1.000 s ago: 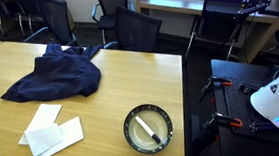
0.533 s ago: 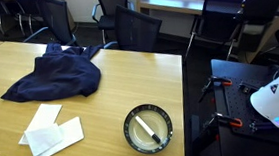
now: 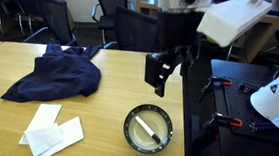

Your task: Take the marker out of the bowl and put it on the table

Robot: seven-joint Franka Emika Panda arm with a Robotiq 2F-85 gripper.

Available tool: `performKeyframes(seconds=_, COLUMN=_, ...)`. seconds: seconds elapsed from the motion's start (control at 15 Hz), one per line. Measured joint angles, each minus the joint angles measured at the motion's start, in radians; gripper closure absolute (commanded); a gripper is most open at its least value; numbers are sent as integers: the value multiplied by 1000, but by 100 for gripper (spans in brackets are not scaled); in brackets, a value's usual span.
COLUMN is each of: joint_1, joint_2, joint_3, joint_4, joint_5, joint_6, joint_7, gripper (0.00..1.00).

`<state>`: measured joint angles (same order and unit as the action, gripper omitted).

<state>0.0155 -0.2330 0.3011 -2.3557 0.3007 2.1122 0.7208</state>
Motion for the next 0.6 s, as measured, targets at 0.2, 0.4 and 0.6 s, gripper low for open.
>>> performKeyframes(seconds=0.2, joint_1=16, joint_2=138, joint_3=-3, joint_4=-23, joint_5=-54, joint_6=137, joint_7=27, gripper=0)
performKeyframes(seconds=0.4, joint_1=50, joint_2=281, joint_3=-24, joint_4=-14, joint_5=-63, joint_6=221, joint_7=36, gripper=0)
performKeyframes(seconds=0.6, joint_1=89, joint_2=417, joint_3=-65, joint_4=26, joint_5=-53, joint_6=284, joint_7=36, gripper=0)
